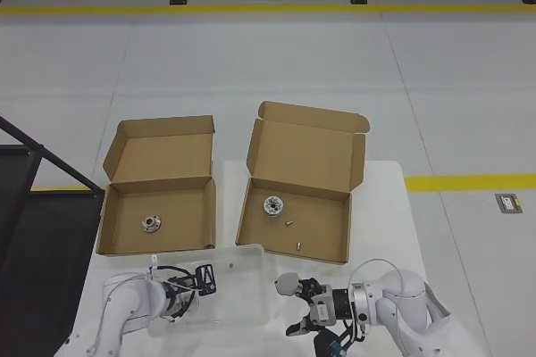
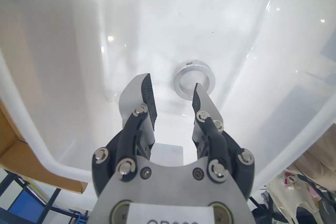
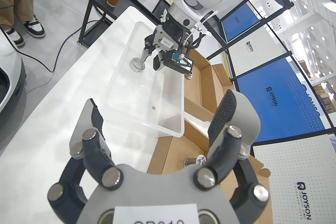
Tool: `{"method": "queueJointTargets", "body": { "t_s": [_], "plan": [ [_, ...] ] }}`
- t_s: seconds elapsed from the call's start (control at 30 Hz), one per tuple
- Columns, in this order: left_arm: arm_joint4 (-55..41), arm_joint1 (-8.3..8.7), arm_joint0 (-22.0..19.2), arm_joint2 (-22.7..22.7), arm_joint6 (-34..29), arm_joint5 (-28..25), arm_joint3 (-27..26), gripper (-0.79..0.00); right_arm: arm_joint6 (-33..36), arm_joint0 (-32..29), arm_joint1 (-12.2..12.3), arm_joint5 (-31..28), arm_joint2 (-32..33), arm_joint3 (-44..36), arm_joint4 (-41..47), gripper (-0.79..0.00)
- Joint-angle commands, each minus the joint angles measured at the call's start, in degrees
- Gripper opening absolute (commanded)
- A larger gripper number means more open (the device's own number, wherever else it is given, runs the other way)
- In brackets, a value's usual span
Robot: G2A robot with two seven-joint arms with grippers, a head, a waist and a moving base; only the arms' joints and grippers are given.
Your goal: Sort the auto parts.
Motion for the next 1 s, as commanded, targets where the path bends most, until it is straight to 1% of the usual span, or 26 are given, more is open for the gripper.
{"method": "queueJointTargets", "body": {
  "t_s": [0.0, 0.23, 0.3, 0.37, 0.53, 0.57, 0.6, 0.63, 0.67, 0.8, 0.87, 0.93, 0.97],
  "plan": [
    [-0.21, 0.05, -1.35, 1.65, 0.6, -0.58, 1.8, -0.406, 0.0, 0.0, 0.0, 0.0, 0.0, 0.0, -0.01, 0.0],
    [-1.67, 0.0, -4.87, 4.95, -0.03, 0.04, 5.16, -0.419, 0.0, 0.0, 0.0, 0.0, 0.0, 0.0, -0.01, 0.0],
    [-2.17, 0.01, -5.49, 5.63, -0.18, 0.2, 5.67, -0.449, 0.0, 0.0, 0.0, 0.0, 0.0, 0.0, -0.01, 0.0],
    [-2.51, 0.04, -6.03, 6.21, -0.42, 0.44, 6.13, -0.505, 0.0, 0.0, 0.0, 0.0, 0.0, 0.0, -0.01, 0.0],
    [-2.82, 0.05, -7.14, 7.5, -1.07, 1.08, 7.19, -0.514, 0.0, 0.0, 0.0, 0.0, 0.0, 0.0, -0.01, 0.0],
    [-2.83, 0.04, -7.34, 7.78, -1.14, 1.16, 7.34, -0.539, 0.0, 0.0, 0.0, 0.0, 0.0, 0.0, -0.01, 0.0],
    [-2.9, 0.03, -7.53, 8.01, -1.19, 1.2, 7.48, -0.591, 0.0, 0.0, 0.0, 0.0, 0.0, 0.0, -0.01, 0.0],
    [-3.0, 0.03, -7.71, 8.18, -1.23, 1.25, 7.6, -0.662, 0.0, 0.0, 0.0, 0.0, 0.0, 0.0, -0.01, 0.0],
    [-3.1, 0.03, -7.86, 8.33, -1.28, 1.29, 7.66, -0.785, 0.0, 0.0, 0.0, 0.0, 0.0, 0.0, -0.01, 0.0],
    [-4.5, 0.23, -7.88, 7.8, -1.32, 1.35, 6.39, -0.785, 0.0, 0.0, 0.0, 0.0, 0.0, 0.0, -0.01, 0.0],
    [-5.98, 0.54, -7.07, 6.82, -0.5, 0.52, 4.57, -0.785, 0.0, 0.0, 0.0, 0.0, 0.0, 0.0, -0.01, 0.0],
    [-7.56, 1.1, -5.72, 4.87, 0.46, -0.45, 1.91, -0.785, 0.0, 0.0, 0.0, 0.0, 0.0, 0.0, -0.01, 0.0],
    [-9.74, 1.46, -4.67, 3.66, 2.1, -2.09, 0.41, -0.785, 0.0, 0.0, 0.0, 0.0, 0.0, 0.0, -0.01, 0.0]
  ]
}}
